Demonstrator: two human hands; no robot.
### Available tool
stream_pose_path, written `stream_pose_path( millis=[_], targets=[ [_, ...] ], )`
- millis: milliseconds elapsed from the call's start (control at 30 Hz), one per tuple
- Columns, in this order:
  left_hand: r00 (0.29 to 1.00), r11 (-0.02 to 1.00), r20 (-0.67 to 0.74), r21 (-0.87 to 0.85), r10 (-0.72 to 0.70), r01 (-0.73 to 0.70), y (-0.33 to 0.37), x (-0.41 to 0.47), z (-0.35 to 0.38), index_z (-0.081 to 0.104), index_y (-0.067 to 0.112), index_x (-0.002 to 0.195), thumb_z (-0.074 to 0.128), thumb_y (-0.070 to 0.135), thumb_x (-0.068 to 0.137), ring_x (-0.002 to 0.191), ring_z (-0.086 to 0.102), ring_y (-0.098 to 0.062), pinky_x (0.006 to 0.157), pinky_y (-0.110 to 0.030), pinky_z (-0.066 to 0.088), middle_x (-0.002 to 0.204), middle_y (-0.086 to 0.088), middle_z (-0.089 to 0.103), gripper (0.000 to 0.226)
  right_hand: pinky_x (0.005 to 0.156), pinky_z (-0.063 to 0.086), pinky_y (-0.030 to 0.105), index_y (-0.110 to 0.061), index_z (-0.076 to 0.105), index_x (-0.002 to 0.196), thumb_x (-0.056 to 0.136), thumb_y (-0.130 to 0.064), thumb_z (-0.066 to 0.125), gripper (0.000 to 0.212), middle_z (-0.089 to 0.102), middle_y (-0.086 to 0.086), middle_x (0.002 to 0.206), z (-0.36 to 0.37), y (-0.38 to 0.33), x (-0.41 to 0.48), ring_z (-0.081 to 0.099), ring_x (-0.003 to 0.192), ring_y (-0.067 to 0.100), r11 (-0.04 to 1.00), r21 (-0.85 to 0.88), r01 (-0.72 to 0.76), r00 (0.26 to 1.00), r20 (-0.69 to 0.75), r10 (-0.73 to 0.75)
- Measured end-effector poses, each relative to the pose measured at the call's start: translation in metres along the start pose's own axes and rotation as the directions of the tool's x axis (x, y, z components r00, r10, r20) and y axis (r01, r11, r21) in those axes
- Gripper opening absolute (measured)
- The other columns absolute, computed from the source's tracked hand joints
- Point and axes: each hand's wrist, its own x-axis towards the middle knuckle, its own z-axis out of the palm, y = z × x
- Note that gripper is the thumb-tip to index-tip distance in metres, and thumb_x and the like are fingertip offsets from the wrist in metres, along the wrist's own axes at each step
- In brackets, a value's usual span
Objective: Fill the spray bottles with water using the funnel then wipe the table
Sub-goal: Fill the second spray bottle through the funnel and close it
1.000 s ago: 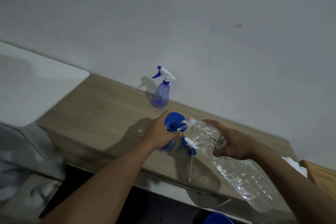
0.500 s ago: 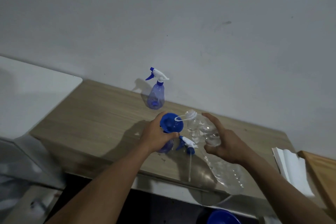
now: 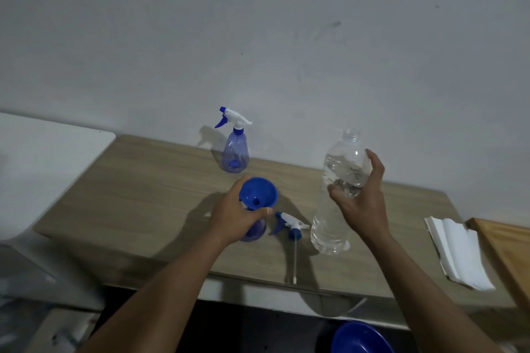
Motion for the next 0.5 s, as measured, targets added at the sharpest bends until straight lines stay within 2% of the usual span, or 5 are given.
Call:
stream_pose_path(
  millis=[100, 267, 400, 500],
  targets=[
    [1.0, 1.0, 0.002, 0.005, 0.001, -0.001, 0.0, 0.0, 0.0, 0.049, 0.047, 0.128, 0.088, 0.043, 0.062, 0.109, 0.059, -0.003, 0.095, -0.039, 0.054, 0.117, 0.019, 0.063, 0.076, 0.09, 0.05, 0.034, -0.034, 0.024, 0.148, 0.081, -0.016, 0.081, 0.091, 0.057, 0.002, 0.134, 0.003, 0.011, 0.011, 0.065, 0.11, 0.022, 0.998, 0.002, -0.065, 0.991, -0.116, 0.065],
    [1.0, 1.0, 0.003, 0.008, -0.002, 0.002, 0.003, 0.0, -0.002, 0.051, 0.045, 0.126, 0.089, 0.038, 0.066, 0.104, 0.06, 0.003, 0.092, -0.035, 0.055, 0.114, 0.021, 0.064, 0.071, 0.092, 0.053, 0.039, -0.033, 0.026, 0.144, 0.08, -0.017, 0.08, 0.086, 0.056, -0.002, 0.123, 0.014, 0.03, 0.026, 0.065, 0.108, 0.026, 0.987, 0.071, -0.144, 0.954, -0.256, 0.158],
    [1.0, 1.0, 0.016, 0.013, -0.024, 0.024, 0.002, 0.0, -0.002, 0.05, 0.046, 0.127, 0.089, 0.04, 0.065, 0.108, 0.059, 0.0, 0.093, -0.038, 0.056, 0.116, 0.021, 0.063, 0.073, 0.095, 0.053, 0.043, -0.032, 0.025, 0.144, 0.082, -0.021, 0.08, 0.084, 0.059, 0.008, 0.13, 0.024, 0.04, 0.032, 0.064, 0.109, 0.03, 0.983, 0.078, -0.164, 0.941, -0.288, 0.18],
    [0.999, 0.999, 0.031, 0.014, -0.041, 0.04, 0.001, 0.001, -0.003, 0.049, 0.05, 0.125, 0.088, 0.042, 0.064, 0.109, 0.059, -0.002, 0.093, -0.04, 0.056, 0.116, 0.023, 0.062, 0.074, 0.098, 0.051, 0.041, -0.031, 0.023, 0.145, 0.081, -0.025, 0.082, 0.087, 0.056, 0.012, 0.138, 0.03, 0.048, 0.032, 0.06, 0.118, 0.033, 0.983, 0.07, -0.172, 0.939, -0.291, 0.185]
  ],
)
